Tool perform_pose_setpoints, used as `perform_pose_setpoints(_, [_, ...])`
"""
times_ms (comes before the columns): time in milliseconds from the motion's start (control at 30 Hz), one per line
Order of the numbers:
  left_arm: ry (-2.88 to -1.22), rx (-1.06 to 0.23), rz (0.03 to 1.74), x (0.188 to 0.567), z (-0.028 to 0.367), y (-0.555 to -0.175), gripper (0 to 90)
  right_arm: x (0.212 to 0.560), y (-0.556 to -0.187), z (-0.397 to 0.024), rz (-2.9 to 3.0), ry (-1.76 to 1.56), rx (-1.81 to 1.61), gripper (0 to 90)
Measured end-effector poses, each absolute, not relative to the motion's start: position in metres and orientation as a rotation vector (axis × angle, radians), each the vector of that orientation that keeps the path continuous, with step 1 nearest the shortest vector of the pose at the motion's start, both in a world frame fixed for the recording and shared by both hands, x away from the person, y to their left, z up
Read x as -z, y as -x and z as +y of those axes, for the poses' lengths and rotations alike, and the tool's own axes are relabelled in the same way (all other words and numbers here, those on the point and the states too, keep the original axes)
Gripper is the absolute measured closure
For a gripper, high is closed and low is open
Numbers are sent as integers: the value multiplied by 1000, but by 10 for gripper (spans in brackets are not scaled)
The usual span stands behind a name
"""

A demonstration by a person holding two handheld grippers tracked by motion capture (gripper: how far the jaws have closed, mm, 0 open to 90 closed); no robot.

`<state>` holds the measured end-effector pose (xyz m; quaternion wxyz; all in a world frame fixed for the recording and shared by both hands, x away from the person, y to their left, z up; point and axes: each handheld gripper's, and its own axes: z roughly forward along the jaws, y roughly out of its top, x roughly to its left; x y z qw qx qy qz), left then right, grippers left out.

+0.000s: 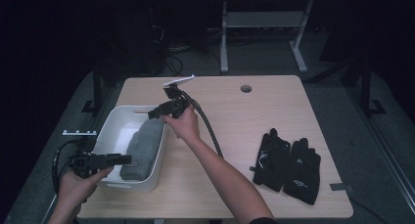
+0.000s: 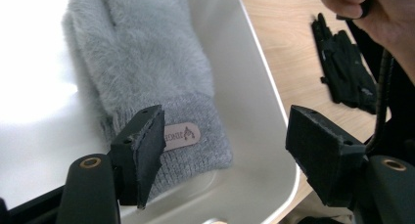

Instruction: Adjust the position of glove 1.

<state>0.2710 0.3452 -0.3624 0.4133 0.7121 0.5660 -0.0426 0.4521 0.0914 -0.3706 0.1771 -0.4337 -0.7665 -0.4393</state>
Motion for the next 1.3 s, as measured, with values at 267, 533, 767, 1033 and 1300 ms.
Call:
perform_pose_setpoints(267, [-1777, 112, 1381, 356, 341, -271, 274, 366, -452, 83, -2136, 1208, 1269, 591])
perform_pose_setpoints(533, [-1777, 137, 1352, 352, 330, -276, 256, 362, -452, 67, -2111, 1200, 1291, 562])
perform_pose_setpoints(767, [-1785, 137, 1335, 349, 319, -279, 251, 361, -452, 54, -2094, 1201, 1305, 552])
perform_pose_setpoints(1033, [-1802, 143, 1312, 345, 309, -283, 251, 355, -450, 45, -2088, 1197, 1323, 544])
perform_pose_setpoints(1300, [-1807, 147, 1297, 343, 301, -286, 251, 353, -449, 35, -2080, 1196, 1344, 538])
